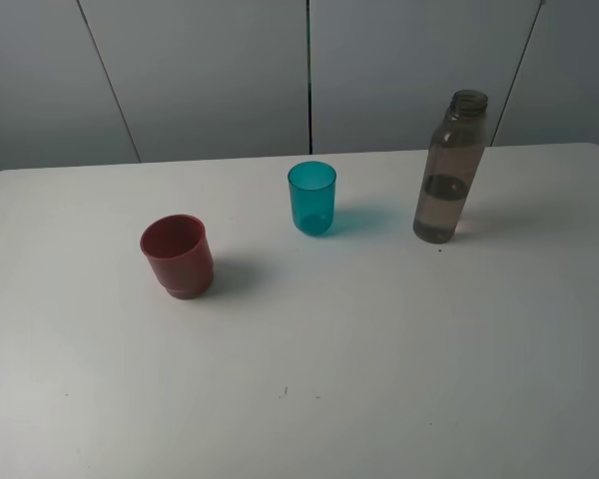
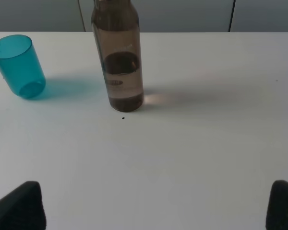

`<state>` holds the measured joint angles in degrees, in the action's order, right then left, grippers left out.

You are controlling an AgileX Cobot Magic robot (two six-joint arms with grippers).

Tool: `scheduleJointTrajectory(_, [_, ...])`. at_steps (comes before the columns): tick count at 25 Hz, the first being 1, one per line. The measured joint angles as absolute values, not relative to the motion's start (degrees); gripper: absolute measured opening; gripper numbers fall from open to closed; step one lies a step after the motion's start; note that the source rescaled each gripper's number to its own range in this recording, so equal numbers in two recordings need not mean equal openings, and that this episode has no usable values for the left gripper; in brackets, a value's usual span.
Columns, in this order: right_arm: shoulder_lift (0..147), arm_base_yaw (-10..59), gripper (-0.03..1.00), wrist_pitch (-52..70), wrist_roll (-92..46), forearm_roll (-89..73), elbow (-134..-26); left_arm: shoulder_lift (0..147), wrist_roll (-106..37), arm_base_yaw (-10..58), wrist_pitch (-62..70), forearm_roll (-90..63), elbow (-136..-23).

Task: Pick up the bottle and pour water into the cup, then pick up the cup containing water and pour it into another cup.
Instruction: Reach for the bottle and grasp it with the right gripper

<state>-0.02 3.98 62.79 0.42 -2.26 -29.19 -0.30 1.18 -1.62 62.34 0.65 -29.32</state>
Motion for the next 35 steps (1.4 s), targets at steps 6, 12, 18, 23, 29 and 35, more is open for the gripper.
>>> scheduleJointTrajectory(6, [0.0,4.0,1.00,62.8,0.4,-2.3,-29.2,-0.3,1.2,-1.6,62.3,0.6,-29.3])
scheduleJointTrajectory(12, [0.0,4.0,1.00,62.8,0.4,-2.3,-29.2,-0.3,1.2,-1.6,62.3,0.6,-29.3])
scheduleJointTrajectory(18, [0.0,4.0,1.00,62.8,0.4,-2.3,-29.2,-0.3,1.2,-1.6,62.3,0.6,-29.3])
scheduleJointTrajectory(23, [0.0,4.0,1.00,62.8,0.6,-2.3,-29.2,-0.3,1.2,-1.6,62.3,0.6,-29.3])
scheduleJointTrajectory(29, [0.0,4.0,1.00,62.8,0.6,-2.3,-29.2,-0.3,1.1,-1.6,62.3,0.6,-29.3])
scheduleJointTrajectory(35, [0.0,4.0,1.00,62.8,0.6,-2.3,-29.2,-0.3,1.2,-1.6,62.3,0.6,-29.3])
